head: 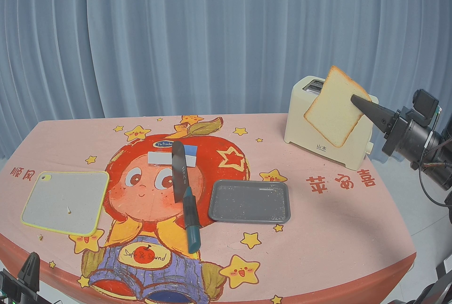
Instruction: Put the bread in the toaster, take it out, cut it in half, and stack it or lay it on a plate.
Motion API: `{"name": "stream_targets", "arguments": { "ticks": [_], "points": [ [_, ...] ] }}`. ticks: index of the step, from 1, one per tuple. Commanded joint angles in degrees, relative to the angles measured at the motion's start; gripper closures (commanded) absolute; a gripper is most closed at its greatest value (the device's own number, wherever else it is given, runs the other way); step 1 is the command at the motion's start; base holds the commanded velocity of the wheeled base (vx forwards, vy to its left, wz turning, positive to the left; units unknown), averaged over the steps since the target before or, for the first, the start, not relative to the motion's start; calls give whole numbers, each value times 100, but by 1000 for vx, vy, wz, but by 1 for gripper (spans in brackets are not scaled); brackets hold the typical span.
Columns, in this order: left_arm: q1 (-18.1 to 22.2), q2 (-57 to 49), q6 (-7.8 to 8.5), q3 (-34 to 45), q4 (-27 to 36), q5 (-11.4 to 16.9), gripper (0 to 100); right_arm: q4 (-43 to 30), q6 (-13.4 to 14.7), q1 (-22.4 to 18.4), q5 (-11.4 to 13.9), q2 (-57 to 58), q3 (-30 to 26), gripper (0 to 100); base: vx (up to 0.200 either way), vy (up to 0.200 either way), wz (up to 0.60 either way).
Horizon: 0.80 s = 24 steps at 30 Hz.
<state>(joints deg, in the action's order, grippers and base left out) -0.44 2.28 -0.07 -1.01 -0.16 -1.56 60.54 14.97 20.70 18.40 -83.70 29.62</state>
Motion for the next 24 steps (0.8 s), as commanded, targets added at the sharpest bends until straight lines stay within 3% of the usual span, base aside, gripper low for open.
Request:
{"name": "stream_targets", "arguments": {
  "ticks": [1, 24],
  "points": [
    [0, 9, -1, 101, -2, -2, 100, 2, 6, 57, 6, -23, -36, 100, 0, 0, 0],
    [-9, 1, -1, 101, 25, -2, 100, 2, 6, 119, 6, -41, -115, 100, 0, 0, 0]
  ]
}}
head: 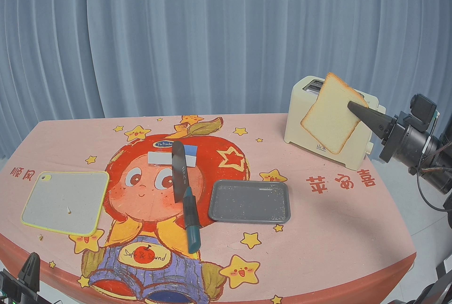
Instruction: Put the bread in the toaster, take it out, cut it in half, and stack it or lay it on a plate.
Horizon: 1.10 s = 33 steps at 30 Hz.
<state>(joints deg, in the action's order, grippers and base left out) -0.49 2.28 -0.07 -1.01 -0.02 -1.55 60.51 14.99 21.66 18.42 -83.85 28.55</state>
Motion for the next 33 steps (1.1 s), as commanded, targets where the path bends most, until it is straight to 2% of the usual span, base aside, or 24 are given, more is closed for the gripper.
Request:
{"name": "stream_targets", "arguments": {
  "ticks": [1, 22, 26, 33],
  "points": [
    [-4, 1, -1, 101, 11, -3, 100, 4, 3, 31, 4, -26, -7, 100, 0, 0, 0],
    [5, 9, -1, 101, -6, 5, 100, 4, -40, 462, -128, -70, -174, 100, 0, 0, 0],
    [5, 18, 7, 101, -6, 14, 100, 4, -49, 470, -304, -114, -174, 100, 0, 0, 0],
    [5, 9, 7, 101, -33, 5, 100, 4, -49, 620, -453, -229, -157, 100, 0, 0, 0]
  ]
}}
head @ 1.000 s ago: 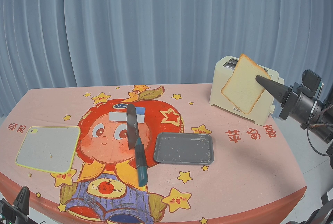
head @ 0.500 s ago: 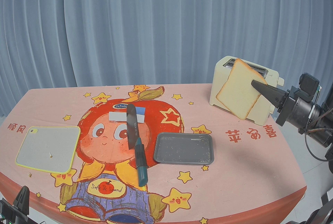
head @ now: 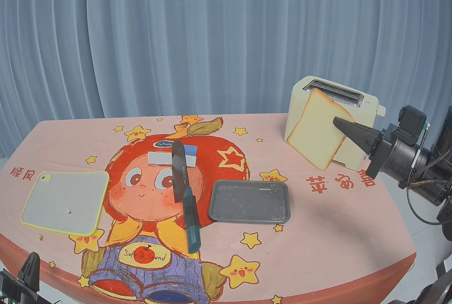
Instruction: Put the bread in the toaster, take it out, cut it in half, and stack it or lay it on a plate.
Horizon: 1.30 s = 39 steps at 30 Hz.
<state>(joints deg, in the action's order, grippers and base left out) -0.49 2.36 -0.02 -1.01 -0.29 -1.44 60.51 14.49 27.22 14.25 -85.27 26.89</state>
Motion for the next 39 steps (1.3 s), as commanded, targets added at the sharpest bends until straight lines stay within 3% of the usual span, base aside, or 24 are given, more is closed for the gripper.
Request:
{"name": "stream_targets", "arguments": {
  "ticks": [1, 11, 21, 23, 24, 26, 27, 28, 29, 32, 36, 39],
  "points": [
    [5, 1, 2, 101, -6, -6, 100, 4, 1, 99, -63, -86, 27, 100, 0, 0, 0],
    [5, 1, 29, 101, -15, -14, 100, 4, 71, 354, -116, -209, 88, 100, 0, 0, 0],
    [5, 1, 46, 101, -85, -41, 100, 4, 71, 345, -80, -271, 44, 100, 0, 0, 0],
    [5, 1, 46, 101, -252, -76, 100, 4, 71, 345, -80, -271, 27, 100, 0, 0, 0],
    [5, 1, 46, 101, -990, -85, 100, 4, 62, 354, -72, -262, 9, 100, 0, 0, 0],
    [5, 1, 55, 101, -1148, -85, 100, 4, 62, 363, -72, -262, 18, 100, 0, 0, 0],
    [5, 1, 284, 101, -1790, -50, 100, 13, 53, 363, -72, -297, 97, 100, 0, 0, 0],
    [5, 1, 424, 101, -1773, -50, 100, 13, 18, 363, -63, -306, 97, 100, 0, 0, 0],
    [5, 1, 451, 101, -1737, -58, 100, 13, 10, 363, -63, -314, 88, 100, 0, 0, 0],
    [5, 1, 451, 101, -1509, 21, 100, 13, 1, 363, -72, -306, 123, 100, 0, 0, 0],
    [-13, -105, 424, 66, -1236, 364, 100, 4, 27, 363, -54, -253, 132, 100, 0, 0, 0],
    [-92, 80, 275, -110, -1210, 408, 100, 4, 18, 372, -63, -271, 167, 100, 0, 0, 0]
  ]
}}
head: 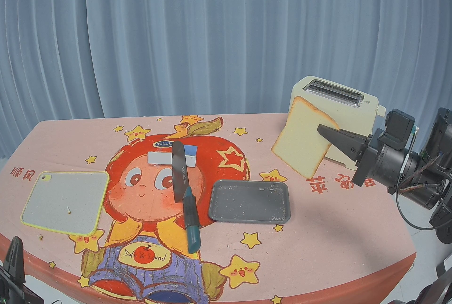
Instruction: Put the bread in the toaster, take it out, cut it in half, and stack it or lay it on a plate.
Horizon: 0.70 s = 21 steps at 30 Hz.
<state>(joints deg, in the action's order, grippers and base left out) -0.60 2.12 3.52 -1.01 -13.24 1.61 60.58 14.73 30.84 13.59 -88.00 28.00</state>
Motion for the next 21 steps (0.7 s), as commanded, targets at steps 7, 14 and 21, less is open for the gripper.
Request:
{"name": "stream_targets", "arguments": {
  "ticks": [7, 14, 21],
  "points": [
    [-406, 1036, -247, -611, 49, 129, 100, -2, -31, 97, -41, -41, 47, 100, 0, 0, 0],
    [-432, 1686, -256, -936, 49, 287, 100, 7, -40, 168, -23, -33, 21, 100, 0, 0, 0],
    [-802, 2583, -563, -1244, 49, 753, 100, 7, 197, 273, -6, 20, 127, 100, 0, 0, 0]
  ]
}}
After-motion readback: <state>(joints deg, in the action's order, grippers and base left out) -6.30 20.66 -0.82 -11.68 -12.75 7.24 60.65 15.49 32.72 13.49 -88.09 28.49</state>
